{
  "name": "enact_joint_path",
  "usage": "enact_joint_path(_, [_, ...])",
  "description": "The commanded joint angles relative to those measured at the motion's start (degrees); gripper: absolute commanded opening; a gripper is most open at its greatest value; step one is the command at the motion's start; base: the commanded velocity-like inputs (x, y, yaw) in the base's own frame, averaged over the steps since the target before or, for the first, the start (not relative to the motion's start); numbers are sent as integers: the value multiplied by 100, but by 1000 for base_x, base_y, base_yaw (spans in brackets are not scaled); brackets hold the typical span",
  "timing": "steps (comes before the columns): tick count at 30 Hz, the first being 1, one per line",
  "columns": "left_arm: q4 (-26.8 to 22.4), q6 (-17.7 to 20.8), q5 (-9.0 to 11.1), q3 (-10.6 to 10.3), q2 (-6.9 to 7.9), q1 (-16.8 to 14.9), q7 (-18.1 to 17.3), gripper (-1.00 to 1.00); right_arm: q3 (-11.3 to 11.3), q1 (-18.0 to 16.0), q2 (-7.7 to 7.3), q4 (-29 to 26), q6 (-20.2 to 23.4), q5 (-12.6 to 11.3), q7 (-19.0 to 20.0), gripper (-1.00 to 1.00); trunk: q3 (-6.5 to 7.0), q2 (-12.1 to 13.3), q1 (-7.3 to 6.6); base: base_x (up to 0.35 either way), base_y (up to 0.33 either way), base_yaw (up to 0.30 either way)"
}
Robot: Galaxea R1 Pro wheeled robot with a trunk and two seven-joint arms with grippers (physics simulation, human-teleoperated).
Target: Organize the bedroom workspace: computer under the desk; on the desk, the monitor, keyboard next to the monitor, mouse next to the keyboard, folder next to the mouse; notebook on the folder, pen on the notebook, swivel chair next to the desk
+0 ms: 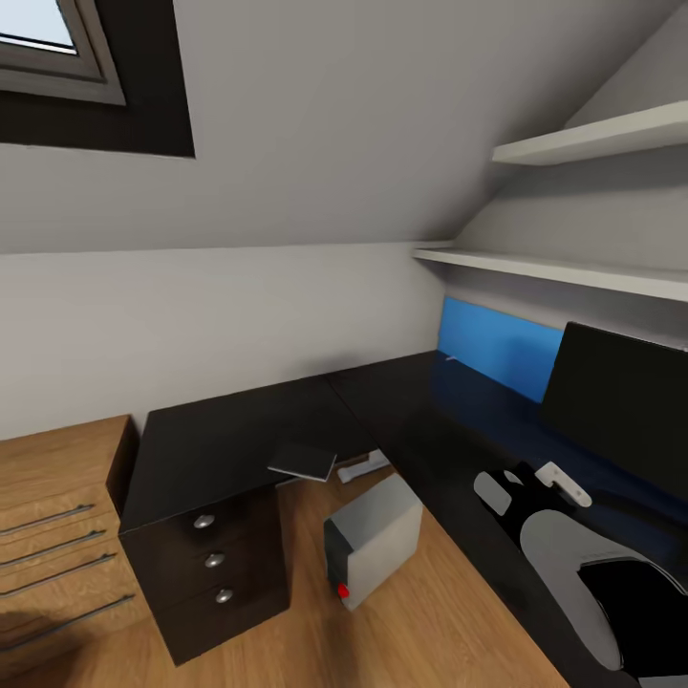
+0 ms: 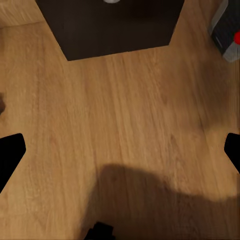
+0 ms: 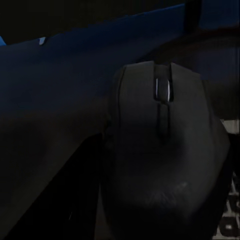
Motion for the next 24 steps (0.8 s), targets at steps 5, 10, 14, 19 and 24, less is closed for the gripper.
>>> enact_joint_path(5, [-8,-93,62,5,-3,2,4,100,59,-4,6,-2,-29,-62,-2,-100,-6,-4,1,45,38,-263])
enact_joint_path(10, [-5,-123,67,4,-4,2,4,100,58,-4,43,-1,-29,-62,-3,-100,-6,-4,1,224,182,-205])
enact_joint_path(14, [7,-115,58,-5,-6,2,-2,100,51,-3,42,2,-21,-62,-3,-100,-6,-4,1,198,20,-16])
enact_joint_path(19, [-312,-143,65,12,-4,2,1,100,-9,5,-455,0,809,-324,451,-100,-6,-4,1,54,-49,0])
enact_joint_path(24, [-368,-138,73,14,-4,2,3,100,-19,5,-605,-7,1106,-716,598,-100,-6,-4,1,2,-1,0])
